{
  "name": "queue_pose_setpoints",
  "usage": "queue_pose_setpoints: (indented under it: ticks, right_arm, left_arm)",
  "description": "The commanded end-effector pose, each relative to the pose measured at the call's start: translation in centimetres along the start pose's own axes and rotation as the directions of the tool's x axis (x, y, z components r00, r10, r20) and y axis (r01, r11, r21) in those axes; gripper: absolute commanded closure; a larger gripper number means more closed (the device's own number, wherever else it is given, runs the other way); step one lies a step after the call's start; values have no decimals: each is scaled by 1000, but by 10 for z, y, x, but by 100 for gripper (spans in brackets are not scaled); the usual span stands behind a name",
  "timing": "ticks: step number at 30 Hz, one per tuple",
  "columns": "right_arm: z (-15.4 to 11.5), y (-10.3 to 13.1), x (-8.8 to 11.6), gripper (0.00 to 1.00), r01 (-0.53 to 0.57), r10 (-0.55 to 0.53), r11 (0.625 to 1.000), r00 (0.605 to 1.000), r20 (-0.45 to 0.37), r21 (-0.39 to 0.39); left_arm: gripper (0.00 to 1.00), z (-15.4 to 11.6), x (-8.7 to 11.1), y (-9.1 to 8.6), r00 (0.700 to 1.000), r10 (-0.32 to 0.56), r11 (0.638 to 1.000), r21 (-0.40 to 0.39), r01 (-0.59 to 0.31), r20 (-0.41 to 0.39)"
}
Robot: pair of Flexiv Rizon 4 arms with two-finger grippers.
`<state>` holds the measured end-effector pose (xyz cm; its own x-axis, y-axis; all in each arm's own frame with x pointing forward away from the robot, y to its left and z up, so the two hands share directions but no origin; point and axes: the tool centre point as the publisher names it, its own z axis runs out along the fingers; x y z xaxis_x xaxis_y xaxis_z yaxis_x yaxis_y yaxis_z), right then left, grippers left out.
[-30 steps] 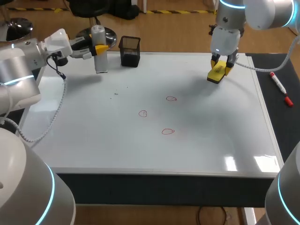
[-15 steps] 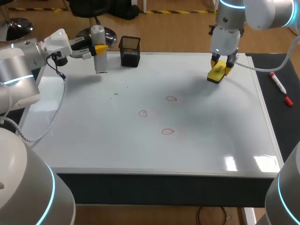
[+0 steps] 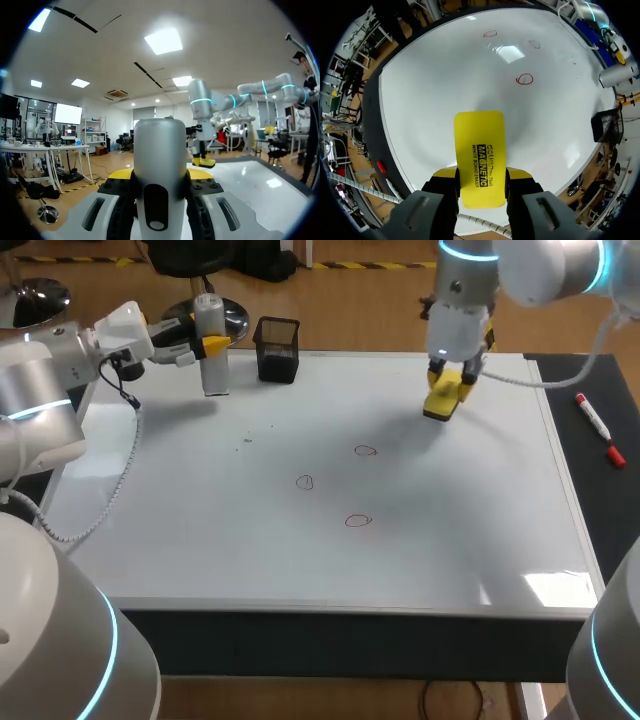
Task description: Pick up the inspection probe, press it on each red-marked spot on the whiteboard one by one, put down the probe, pick up the eraser, and wipe off all the red marks.
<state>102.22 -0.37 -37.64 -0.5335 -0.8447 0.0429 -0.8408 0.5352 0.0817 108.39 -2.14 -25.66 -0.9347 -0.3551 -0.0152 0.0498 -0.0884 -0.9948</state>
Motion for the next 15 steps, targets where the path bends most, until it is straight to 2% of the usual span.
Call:
queue_pose_setpoints:
  ticks: [1,5,15]
  right_arm:
    - [-5,25,-18,100,46,-44,998,999,-30,50]
    - [-9,44,-29,100,109,-109,992,994,-3,67]
    - [-10,82,-63,100,241,-239,965,971,-23,103]
  left_arm:
    - [100,0,0,0,1000,2,1000,2,-2,0]
    - [100,0,0,0,1000,2,1000,2,-2,0]
    - [100,0,0,0,1000,2,1000,2,-2,0]
